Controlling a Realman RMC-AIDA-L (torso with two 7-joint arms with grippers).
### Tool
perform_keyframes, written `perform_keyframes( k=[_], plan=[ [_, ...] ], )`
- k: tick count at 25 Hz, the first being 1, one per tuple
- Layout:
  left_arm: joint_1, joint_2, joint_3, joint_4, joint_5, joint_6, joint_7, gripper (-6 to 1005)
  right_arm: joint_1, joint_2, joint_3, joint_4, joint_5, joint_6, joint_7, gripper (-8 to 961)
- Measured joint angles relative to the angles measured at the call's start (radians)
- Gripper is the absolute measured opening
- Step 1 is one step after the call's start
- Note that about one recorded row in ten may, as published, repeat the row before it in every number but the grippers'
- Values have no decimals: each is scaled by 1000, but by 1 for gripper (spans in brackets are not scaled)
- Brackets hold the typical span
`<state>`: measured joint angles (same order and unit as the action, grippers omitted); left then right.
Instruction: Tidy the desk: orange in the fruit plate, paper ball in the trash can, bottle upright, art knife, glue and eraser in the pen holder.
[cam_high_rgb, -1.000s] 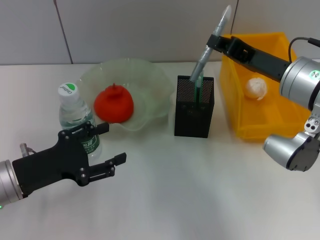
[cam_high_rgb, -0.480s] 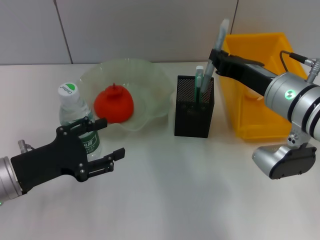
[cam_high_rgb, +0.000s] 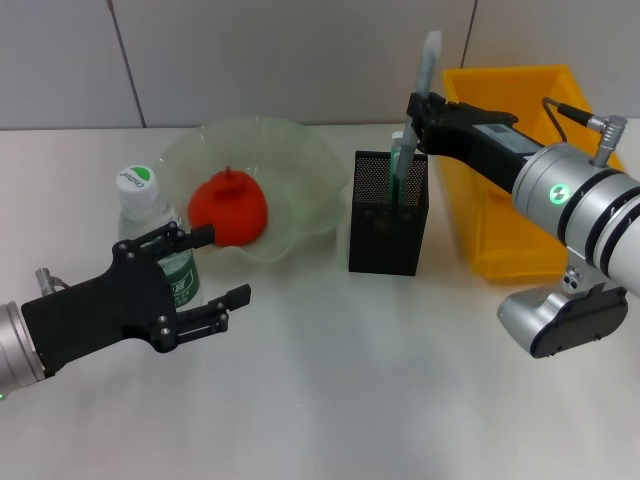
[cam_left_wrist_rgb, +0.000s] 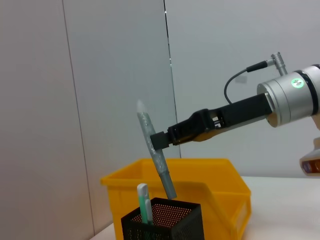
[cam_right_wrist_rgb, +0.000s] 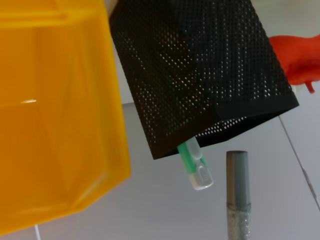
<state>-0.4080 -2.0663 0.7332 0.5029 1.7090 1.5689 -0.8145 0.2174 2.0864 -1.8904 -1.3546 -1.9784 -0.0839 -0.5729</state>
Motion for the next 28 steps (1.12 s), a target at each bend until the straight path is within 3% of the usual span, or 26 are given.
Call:
perform_keyframes(
  k=[26,28],
  plan=[
    [9,-1,0,20,-29,21,0,800,34,6,-85,57,-24,121,10,178],
    [9,-1,0,20,-29,21,0,800,34,6,-90,60,-22,132,19,227]
  ],
)
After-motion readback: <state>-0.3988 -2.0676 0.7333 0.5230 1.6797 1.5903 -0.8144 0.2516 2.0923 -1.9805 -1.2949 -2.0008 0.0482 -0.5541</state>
